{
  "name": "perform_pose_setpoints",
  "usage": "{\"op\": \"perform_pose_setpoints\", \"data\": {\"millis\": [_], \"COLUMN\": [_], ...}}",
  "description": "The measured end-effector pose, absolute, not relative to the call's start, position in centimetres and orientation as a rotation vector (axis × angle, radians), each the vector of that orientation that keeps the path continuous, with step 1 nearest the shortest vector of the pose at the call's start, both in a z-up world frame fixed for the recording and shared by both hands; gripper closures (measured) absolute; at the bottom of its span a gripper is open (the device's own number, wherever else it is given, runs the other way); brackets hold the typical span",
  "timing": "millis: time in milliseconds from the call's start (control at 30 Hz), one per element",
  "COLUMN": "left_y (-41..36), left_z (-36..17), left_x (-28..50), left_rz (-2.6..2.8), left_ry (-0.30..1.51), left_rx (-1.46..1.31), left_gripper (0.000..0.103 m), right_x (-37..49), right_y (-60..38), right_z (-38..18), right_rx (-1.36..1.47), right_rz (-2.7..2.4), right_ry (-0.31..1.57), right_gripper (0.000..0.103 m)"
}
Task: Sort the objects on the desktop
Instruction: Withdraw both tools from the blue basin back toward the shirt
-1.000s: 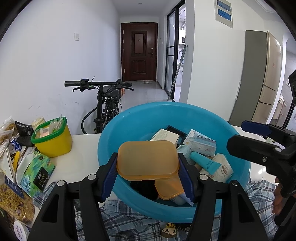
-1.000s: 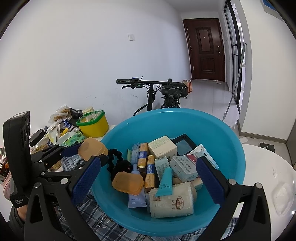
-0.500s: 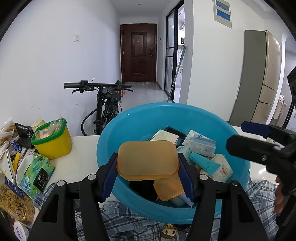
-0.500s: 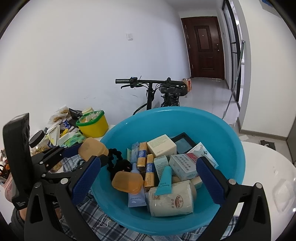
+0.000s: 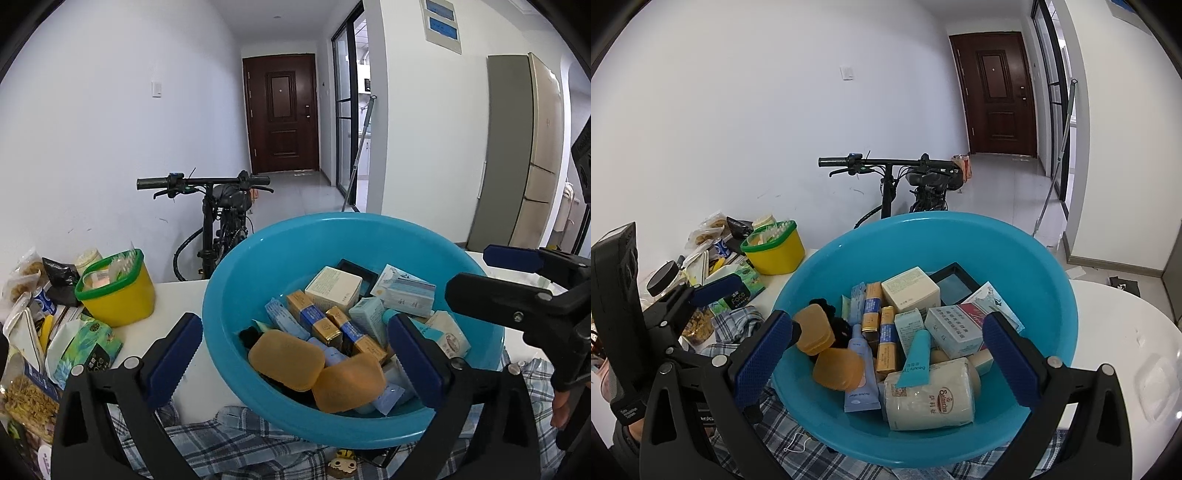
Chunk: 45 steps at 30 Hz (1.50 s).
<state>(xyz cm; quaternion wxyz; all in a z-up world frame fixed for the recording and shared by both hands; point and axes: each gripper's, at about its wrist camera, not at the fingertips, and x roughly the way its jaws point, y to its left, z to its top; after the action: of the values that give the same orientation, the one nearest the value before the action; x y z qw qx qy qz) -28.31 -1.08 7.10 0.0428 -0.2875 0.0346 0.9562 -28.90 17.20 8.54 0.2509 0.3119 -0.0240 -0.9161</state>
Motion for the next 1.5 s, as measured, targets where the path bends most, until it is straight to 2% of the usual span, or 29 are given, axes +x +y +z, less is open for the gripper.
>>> {"op": "perform_pose_setpoints", "data": {"millis": [733,1100,1333,1500], "left_y": [0.4,3.1,4.6,3.7], "left_z": [8.0,9.3,8.2,6.3], "left_x": [-27.2,-24.9,-22.3,-20.1], "left_rz": [2.86,2.843,2.817,2.724], "left_ry": [0.151,0.302,0.487,0.463], "left_rx": [-0.862,-0.774,-0.801,-0.783], "left_gripper": [0.001,0.001,0.001,0.001], "right_x": [-28.8,-28.3,-28.0,-27.4], "right_y": [17.4,18.1,18.4,17.5], "right_z": [8.7,9.7,10.3,10.8], "right_rx": [0.846,0.82,0.799,0.783], "right_rz": [-2.477,-2.459,-2.449,-2.425], "right_ry": [-0.089,-0.134,-0.191,-0.176], "right_gripper": [0.0,0.0,0.0,0.0]}}
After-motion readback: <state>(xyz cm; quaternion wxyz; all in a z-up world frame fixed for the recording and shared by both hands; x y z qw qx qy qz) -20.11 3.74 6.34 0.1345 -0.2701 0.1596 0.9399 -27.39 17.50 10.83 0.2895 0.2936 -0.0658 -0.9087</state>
